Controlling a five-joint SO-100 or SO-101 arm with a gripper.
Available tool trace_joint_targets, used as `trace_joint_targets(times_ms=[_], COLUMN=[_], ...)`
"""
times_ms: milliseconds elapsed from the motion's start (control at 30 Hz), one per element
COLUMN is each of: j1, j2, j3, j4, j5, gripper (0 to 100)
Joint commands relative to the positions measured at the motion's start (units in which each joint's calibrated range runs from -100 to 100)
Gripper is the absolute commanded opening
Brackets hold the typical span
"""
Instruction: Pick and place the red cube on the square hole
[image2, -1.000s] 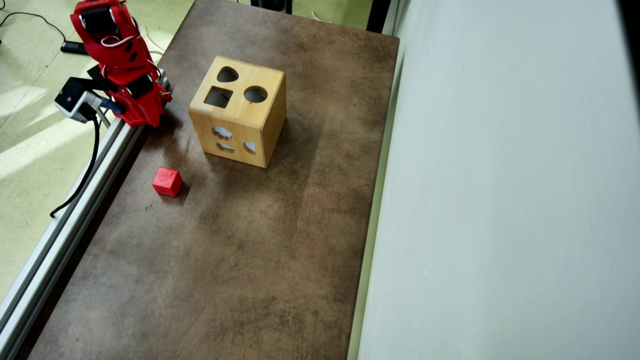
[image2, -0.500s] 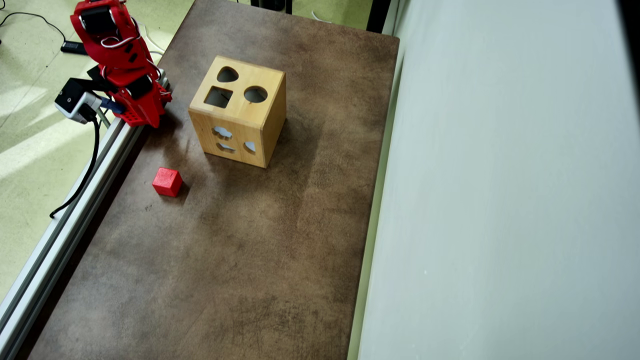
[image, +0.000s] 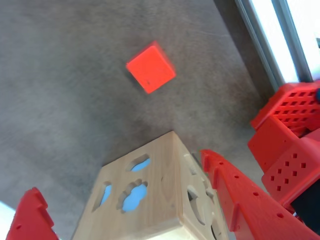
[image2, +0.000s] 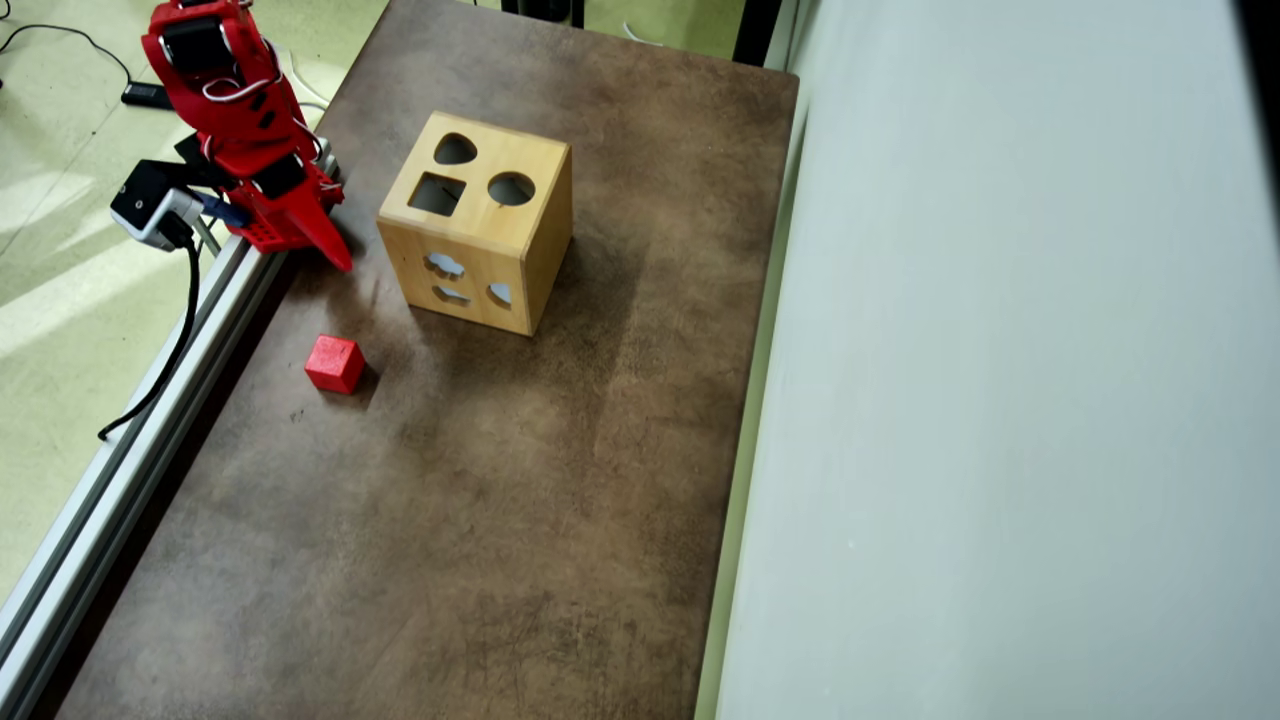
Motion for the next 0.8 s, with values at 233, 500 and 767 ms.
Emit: trace_joint_targets(times_ms=[233, 500, 767], j1=[-0.4, 0.1, -0.4], j2=[2.6, 8.6, 8.7], j3=[-0.3, -0.3, -0.2], j4=[0.0, 0.1, 0.0], j5=[0.4, 9.1, 15.8], gripper=[46, 46, 46])
